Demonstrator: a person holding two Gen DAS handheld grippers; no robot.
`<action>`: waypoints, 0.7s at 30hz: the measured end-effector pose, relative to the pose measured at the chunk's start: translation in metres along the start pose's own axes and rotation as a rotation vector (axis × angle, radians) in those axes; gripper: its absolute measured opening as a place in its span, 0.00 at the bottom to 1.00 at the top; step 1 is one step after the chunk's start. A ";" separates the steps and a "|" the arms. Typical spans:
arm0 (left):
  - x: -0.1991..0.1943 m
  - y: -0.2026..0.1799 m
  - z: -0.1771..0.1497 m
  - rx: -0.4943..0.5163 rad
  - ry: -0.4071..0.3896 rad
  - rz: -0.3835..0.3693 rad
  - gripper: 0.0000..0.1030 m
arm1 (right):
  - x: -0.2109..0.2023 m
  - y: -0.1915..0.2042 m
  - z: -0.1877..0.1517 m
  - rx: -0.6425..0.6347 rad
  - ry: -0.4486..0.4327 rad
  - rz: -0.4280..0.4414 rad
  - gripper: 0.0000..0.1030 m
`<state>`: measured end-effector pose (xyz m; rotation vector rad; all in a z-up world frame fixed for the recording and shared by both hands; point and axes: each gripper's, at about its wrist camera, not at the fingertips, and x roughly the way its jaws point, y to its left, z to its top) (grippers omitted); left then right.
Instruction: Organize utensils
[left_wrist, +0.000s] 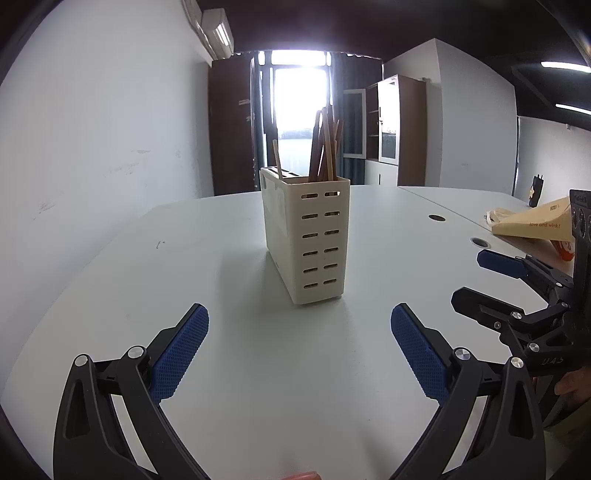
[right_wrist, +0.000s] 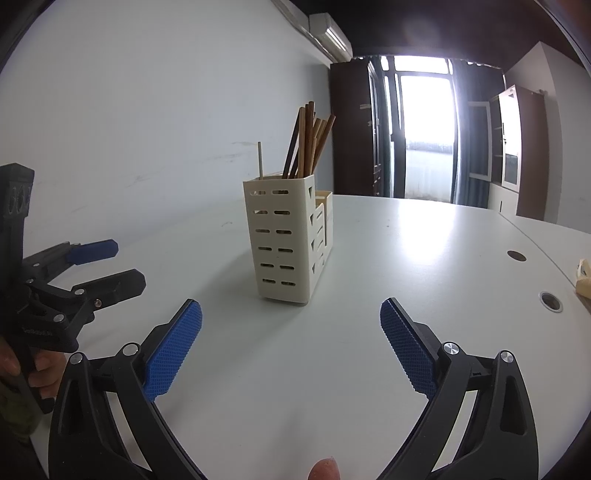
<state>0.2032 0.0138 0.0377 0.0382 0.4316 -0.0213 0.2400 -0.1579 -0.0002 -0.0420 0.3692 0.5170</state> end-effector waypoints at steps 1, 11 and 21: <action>0.000 0.000 0.000 -0.001 0.001 0.000 0.94 | 0.000 0.000 0.000 0.000 0.000 0.001 0.95; 0.003 0.001 -0.001 -0.009 0.014 -0.007 0.94 | -0.002 0.002 0.000 -0.004 -0.011 0.007 0.95; 0.004 0.003 -0.001 -0.017 0.016 -0.015 0.94 | -0.001 0.002 0.000 -0.008 -0.011 0.007 0.95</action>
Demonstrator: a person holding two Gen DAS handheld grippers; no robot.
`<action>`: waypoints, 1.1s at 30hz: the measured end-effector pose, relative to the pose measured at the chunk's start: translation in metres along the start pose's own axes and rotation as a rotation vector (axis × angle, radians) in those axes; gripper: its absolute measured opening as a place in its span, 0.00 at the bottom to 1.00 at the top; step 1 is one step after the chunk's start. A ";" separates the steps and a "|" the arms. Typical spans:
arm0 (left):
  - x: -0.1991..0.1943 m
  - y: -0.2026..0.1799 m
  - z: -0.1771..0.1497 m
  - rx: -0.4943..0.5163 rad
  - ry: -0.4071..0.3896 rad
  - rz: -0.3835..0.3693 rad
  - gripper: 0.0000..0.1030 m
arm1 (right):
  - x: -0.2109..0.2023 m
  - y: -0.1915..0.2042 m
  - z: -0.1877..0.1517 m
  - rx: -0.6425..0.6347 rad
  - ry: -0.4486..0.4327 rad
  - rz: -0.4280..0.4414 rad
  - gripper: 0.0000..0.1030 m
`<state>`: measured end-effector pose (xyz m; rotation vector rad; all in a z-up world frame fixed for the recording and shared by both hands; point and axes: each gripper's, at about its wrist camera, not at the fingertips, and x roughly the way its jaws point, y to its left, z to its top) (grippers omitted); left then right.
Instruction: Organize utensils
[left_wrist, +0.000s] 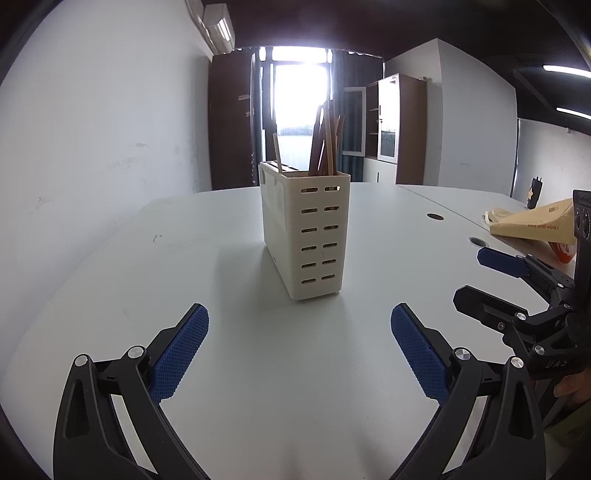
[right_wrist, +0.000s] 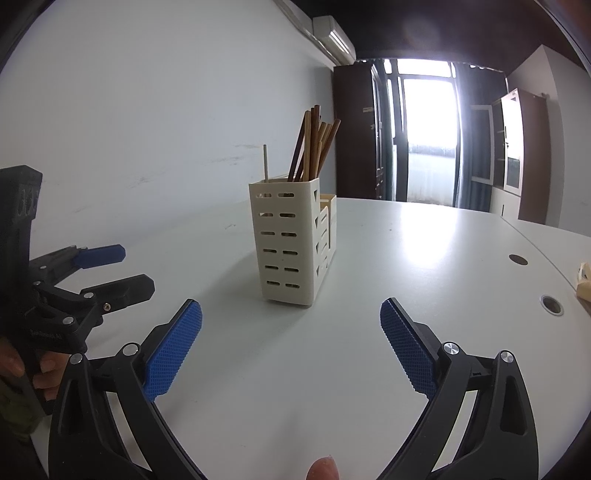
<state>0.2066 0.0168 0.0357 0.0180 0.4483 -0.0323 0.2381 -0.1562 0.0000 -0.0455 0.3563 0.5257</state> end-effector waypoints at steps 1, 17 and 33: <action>0.000 0.000 0.000 0.001 0.001 0.001 0.94 | 0.000 0.000 0.000 0.000 0.000 0.000 0.95; 0.000 0.001 -0.001 -0.007 -0.008 0.001 0.94 | -0.002 0.001 -0.003 -0.005 0.003 0.001 0.95; 0.002 0.006 -0.001 -0.012 0.004 -0.023 0.94 | -0.006 -0.001 -0.004 -0.009 0.005 0.002 0.95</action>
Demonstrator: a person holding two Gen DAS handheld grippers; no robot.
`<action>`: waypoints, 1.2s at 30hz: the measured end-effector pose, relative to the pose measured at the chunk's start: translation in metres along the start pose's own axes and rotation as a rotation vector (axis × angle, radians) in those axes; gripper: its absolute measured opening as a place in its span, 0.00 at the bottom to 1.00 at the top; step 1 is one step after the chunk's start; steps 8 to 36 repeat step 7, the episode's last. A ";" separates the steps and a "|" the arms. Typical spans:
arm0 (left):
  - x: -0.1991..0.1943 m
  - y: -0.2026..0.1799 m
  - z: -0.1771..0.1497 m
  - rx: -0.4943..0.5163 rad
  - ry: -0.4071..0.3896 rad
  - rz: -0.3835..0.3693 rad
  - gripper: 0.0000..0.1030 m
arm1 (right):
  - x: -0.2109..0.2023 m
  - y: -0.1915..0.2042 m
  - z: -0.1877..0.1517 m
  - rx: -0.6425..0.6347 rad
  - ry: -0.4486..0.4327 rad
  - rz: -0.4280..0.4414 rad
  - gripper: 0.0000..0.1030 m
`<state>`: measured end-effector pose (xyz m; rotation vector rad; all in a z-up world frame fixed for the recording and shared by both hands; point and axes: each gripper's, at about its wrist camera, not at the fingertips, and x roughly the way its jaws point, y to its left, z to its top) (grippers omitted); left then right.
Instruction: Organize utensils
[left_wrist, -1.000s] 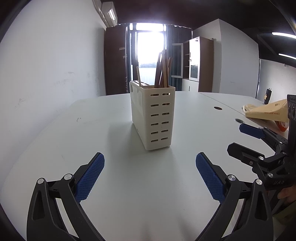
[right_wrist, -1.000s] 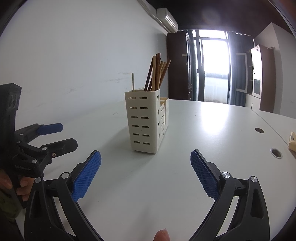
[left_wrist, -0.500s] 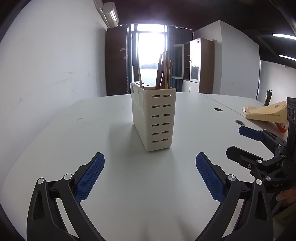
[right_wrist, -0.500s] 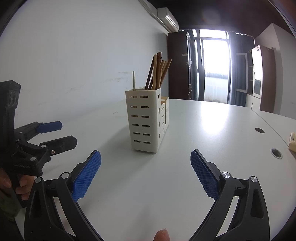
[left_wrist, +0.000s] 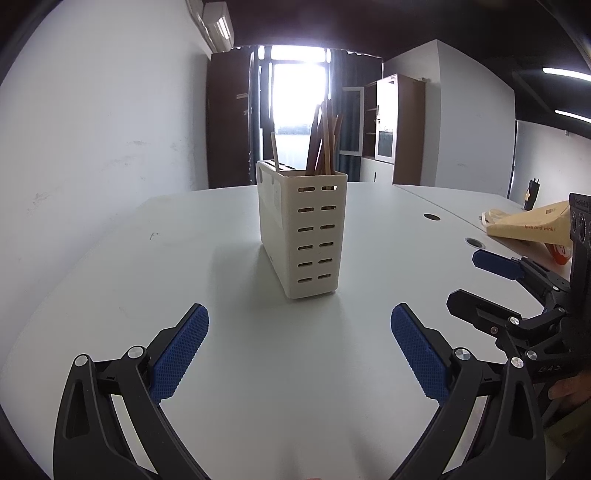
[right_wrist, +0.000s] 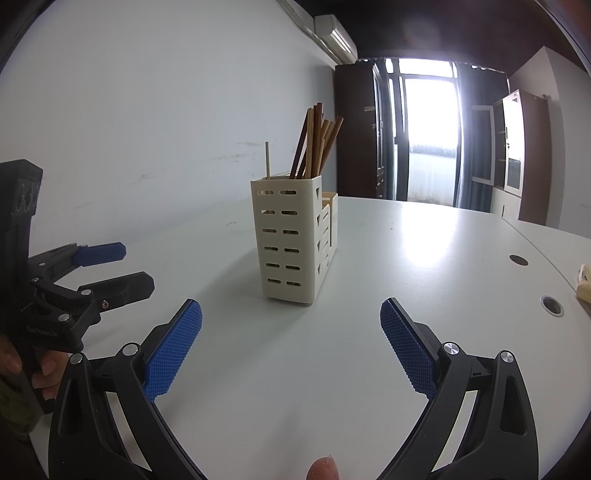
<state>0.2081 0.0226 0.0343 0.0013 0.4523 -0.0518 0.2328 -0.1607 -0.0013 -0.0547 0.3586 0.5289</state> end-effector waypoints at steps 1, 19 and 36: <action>0.000 0.000 0.000 -0.001 0.001 0.005 0.94 | 0.000 0.000 0.000 0.000 0.000 0.001 0.95; 0.001 -0.003 -0.001 0.012 0.011 0.011 0.94 | 0.000 0.000 0.000 0.000 0.000 0.000 0.95; 0.001 -0.003 -0.001 0.012 0.011 0.011 0.94 | 0.000 0.000 0.000 0.000 0.000 0.000 0.95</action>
